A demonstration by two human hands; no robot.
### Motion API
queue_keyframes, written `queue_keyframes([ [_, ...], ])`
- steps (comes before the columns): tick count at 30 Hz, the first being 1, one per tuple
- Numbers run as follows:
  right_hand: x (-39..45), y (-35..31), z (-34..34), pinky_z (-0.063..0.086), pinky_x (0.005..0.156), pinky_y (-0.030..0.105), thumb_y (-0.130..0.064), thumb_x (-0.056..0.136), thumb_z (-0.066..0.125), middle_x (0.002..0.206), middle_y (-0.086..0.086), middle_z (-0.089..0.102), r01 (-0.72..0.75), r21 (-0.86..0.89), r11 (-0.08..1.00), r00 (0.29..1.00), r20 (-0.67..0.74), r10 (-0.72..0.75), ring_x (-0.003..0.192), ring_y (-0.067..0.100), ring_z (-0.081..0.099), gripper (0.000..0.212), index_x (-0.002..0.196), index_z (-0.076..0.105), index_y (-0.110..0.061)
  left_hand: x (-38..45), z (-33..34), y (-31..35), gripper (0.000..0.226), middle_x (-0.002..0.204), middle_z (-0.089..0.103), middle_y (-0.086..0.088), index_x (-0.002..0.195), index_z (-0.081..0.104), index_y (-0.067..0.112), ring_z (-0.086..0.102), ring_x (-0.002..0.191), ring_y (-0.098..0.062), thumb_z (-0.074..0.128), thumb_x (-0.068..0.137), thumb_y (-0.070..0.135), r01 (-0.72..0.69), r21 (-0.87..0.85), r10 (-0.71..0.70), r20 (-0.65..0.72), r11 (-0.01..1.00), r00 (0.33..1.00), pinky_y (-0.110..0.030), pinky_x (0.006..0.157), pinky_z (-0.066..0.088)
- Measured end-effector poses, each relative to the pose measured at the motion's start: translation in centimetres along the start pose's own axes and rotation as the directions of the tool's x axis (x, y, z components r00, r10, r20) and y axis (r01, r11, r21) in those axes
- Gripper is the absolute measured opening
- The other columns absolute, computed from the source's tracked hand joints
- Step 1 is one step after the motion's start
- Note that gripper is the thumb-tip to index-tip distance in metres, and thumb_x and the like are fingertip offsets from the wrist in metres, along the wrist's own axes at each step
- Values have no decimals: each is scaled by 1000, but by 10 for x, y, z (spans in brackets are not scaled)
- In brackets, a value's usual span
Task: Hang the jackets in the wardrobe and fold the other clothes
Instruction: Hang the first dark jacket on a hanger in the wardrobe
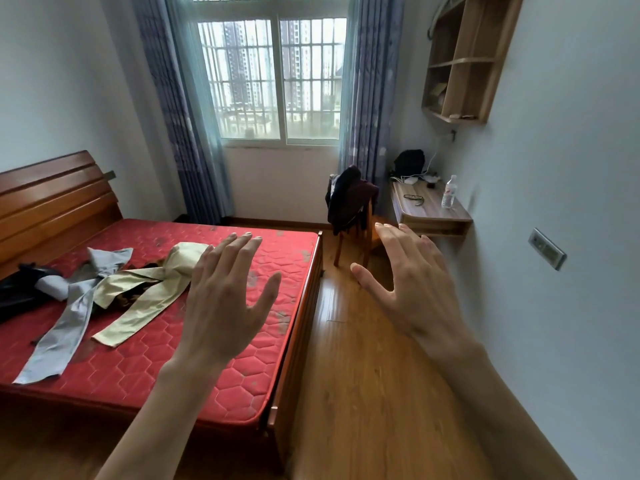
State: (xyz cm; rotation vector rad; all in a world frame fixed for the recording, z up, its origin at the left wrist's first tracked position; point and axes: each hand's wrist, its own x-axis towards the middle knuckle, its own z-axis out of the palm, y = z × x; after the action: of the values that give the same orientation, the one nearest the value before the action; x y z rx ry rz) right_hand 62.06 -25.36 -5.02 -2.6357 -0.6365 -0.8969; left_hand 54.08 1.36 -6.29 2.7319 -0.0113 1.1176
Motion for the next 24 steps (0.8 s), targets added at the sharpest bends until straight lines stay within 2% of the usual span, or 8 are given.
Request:
queue_keyframes([
  [5,70,22,60,27,125,46,-75,99,30,157,4,49,-15,2,1000,999,38,15,150,22,38,81,155,43,-18,67,62,-38,63,151,53,-7,148,51,12,42,146,-26,49,101,54,3,12,-3,14,1000,1000,-28,124,7],
  [8,119,33,96,27,125,46,-76,99,28,156,4,50,-16,-8,1000,998,59,16,150,22,39,83,155,43,-18,112,92,-62,62,149,56,-8,146,54,11,46,142,-27,49,100,53,-4,23,3,4,1000,1000,-36,118,21],
  [11,168,44,132,32,124,47,-76,99,29,155,3,51,-15,-11,1000,999,50,15,148,22,41,81,155,44,-18,159,126,-84,63,149,56,-8,146,53,12,46,143,-27,48,100,54,1,16,-2,13,1000,1000,-43,116,32],
  [16,230,67,184,32,120,46,-75,99,35,152,4,55,-55,3,998,997,49,55,145,25,46,78,152,48,-19,227,187,-115,64,153,52,-6,149,50,15,41,147,-24,43,102,57,25,-10,-25,67,1000,997,-48,120,33],
  [24,306,140,269,33,122,45,-77,99,28,148,2,59,-106,1,994,987,123,105,145,22,47,80,149,53,-20,318,297,-124,62,144,59,-4,148,50,18,50,138,-26,46,100,57,27,-20,-23,165,999,986,-50,114,40],
])
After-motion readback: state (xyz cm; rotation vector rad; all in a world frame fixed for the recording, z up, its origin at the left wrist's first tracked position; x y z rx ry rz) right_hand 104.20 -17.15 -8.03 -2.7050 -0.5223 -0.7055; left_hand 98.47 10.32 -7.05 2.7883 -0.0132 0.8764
